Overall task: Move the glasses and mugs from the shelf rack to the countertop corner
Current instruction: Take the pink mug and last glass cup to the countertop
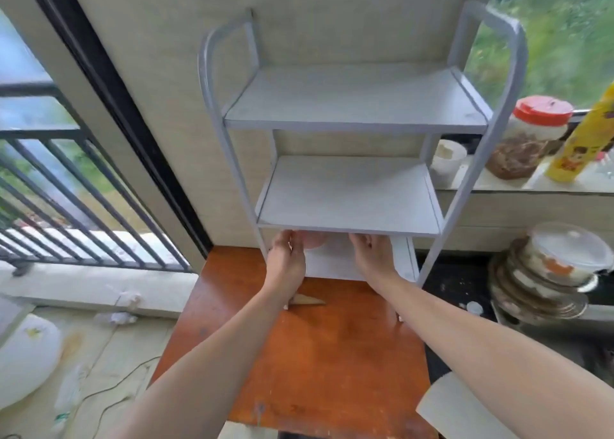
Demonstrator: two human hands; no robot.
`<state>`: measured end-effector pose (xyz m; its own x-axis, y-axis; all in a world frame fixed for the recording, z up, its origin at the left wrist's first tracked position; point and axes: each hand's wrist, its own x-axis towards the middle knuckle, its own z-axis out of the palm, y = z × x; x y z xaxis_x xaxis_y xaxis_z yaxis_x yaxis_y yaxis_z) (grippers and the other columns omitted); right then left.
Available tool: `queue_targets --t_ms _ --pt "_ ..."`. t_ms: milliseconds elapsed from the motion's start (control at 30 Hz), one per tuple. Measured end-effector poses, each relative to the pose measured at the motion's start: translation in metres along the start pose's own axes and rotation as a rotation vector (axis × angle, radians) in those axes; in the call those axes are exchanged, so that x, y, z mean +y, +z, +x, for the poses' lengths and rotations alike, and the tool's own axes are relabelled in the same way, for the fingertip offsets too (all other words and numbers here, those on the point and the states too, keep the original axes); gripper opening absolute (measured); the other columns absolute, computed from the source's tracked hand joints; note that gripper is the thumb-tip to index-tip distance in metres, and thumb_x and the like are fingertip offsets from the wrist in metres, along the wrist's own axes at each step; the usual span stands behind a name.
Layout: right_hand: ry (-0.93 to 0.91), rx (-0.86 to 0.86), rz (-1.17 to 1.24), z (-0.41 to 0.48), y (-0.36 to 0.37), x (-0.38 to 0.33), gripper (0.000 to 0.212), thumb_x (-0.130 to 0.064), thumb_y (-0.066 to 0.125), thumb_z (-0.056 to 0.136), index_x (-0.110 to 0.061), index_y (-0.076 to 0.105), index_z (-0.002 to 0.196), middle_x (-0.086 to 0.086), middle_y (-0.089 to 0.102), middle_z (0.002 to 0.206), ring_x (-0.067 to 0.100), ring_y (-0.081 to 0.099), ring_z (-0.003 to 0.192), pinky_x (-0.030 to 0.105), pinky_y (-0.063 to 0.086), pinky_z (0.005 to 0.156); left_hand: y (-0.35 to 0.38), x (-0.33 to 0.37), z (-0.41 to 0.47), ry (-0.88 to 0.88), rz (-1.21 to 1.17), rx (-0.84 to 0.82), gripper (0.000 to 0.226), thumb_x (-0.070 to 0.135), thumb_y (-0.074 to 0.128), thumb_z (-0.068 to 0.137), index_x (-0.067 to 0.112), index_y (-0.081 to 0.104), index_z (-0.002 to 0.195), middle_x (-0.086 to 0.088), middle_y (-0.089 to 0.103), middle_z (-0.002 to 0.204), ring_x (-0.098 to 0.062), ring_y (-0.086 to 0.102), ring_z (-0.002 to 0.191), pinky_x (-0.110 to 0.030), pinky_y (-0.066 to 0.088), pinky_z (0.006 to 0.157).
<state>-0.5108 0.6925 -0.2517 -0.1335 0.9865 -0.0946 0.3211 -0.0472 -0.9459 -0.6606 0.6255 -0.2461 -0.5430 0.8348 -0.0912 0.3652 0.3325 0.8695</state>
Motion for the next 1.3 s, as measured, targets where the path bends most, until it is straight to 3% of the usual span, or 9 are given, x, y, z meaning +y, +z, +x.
queue_targets --t_ms 67,133,233,300,400,633,900,1133,1300 --pt "0.024 -0.007 0.069 0.005 -0.001 0.002 0.028 -0.02 0.056 0.093 0.005 0.053 0.082 0.025 0.049 0.076 0.039 0.044 0.068 0.037 0.039 0.065 0.006 -0.002 0.011 -0.008 -0.122 0.05 0.026 0.023 0.04 0.098 0.011 0.058 0.111 -0.004 0.063 0.101 -0.025 0.059 0.098 -0.027 0.039 0.071" --pt "0.039 -0.015 0.107 0.009 -0.003 0.004 0.033 -0.017 0.056 0.094 0.016 0.054 0.096 0.037 0.056 0.095 0.051 0.05 0.093 0.047 0.047 0.069 0.009 -0.005 0.016 -0.026 -0.209 0.073 0.026 0.024 0.043 0.098 0.01 0.06 0.11 -0.005 0.066 0.1 -0.021 0.059 0.095 -0.028 0.038 0.076" --pt "0.005 -0.032 0.121 0.009 -0.007 0.004 0.025 -0.018 0.058 0.093 0.006 0.061 0.099 0.029 0.062 0.1 0.042 0.057 0.099 0.053 0.049 0.08 0.011 -0.008 0.02 -0.033 -0.229 0.075 0.021 0.025 0.045 0.098 0.012 0.062 0.097 0.002 0.066 0.087 -0.012 0.06 0.083 -0.022 0.04 0.067" --pt "-0.028 -0.051 0.143 0.005 -0.009 0.003 0.014 -0.021 0.06 0.092 -0.009 0.067 0.095 0.014 0.067 0.093 0.027 0.062 0.091 0.036 0.049 0.079 0.011 -0.008 0.019 -0.029 -0.223 0.08 0.02 0.022 0.046 0.097 0.012 0.06 0.087 0.003 0.063 0.079 -0.009 0.058 0.076 -0.019 0.041 0.064" --pt "-0.032 -0.043 0.128 -0.003 -0.012 0.011 0.033 -0.021 0.057 0.092 0.012 0.059 0.088 0.031 0.057 0.082 0.041 0.051 0.076 0.035 0.038 0.069 0.008 -0.007 0.015 -0.016 -0.254 0.047 0.025 0.023 0.048 0.097 0.009 0.059 0.079 0.001 0.062 0.074 -0.013 0.056 0.073 -0.024 0.041 0.064" --pt "-0.071 0.014 0.121 -0.039 -0.024 0.025 0.046 -0.043 0.05 0.097 0.001 0.064 0.092 0.008 0.059 0.076 0.019 0.058 0.078 0.026 0.044 0.076 -0.006 -0.017 -0.019 -0.042 -0.306 0.014 0.034 0.03 0.055 0.093 0.014 0.056 0.063 -0.001 0.057 0.064 -0.012 0.052 0.06 -0.008 0.038 0.04" --pt "0.018 0.055 0.286 -0.097 -0.046 0.034 0.032 -0.025 0.05 0.098 -0.007 0.063 0.075 0.005 0.054 0.066 0.017 0.053 0.068 0.027 0.044 0.07 -0.027 -0.023 -0.072 -0.09 -0.477 -0.045 0.03 0.023 0.06 0.093 0.009 0.055 0.066 -0.004 0.045 0.061 -0.018 0.041 0.061 -0.031 0.035 0.059" --pt "0.148 0.078 0.317 -0.176 -0.104 0.05 0.04 -0.025 0.048 0.095 -0.013 0.063 0.06 0.01 0.062 0.064 0.021 0.055 0.064 0.038 0.044 0.07 -0.028 -0.001 -0.129 -0.241 -0.518 -0.185 0.027 0.014 0.051 0.097 0.01 0.056 0.07 0.001 0.042 0.049 -0.011 0.034 0.04 -0.024 0.029 0.042" --pt "0.232 0.18 0.359 -0.226 -0.18 0.066 0.038 -0.023 0.049 0.093 -0.01 0.062 0.059 0.009 0.062 0.057 0.018 0.055 0.05 0.031 0.044 0.055 0.011 0.025 -0.173 -0.298 -0.55 -0.387 0.034 0.016 0.047 0.098 0.013 0.053 0.065 0.004 0.04 0.041 -0.009 0.029 0.037 -0.027 0.022 0.049"
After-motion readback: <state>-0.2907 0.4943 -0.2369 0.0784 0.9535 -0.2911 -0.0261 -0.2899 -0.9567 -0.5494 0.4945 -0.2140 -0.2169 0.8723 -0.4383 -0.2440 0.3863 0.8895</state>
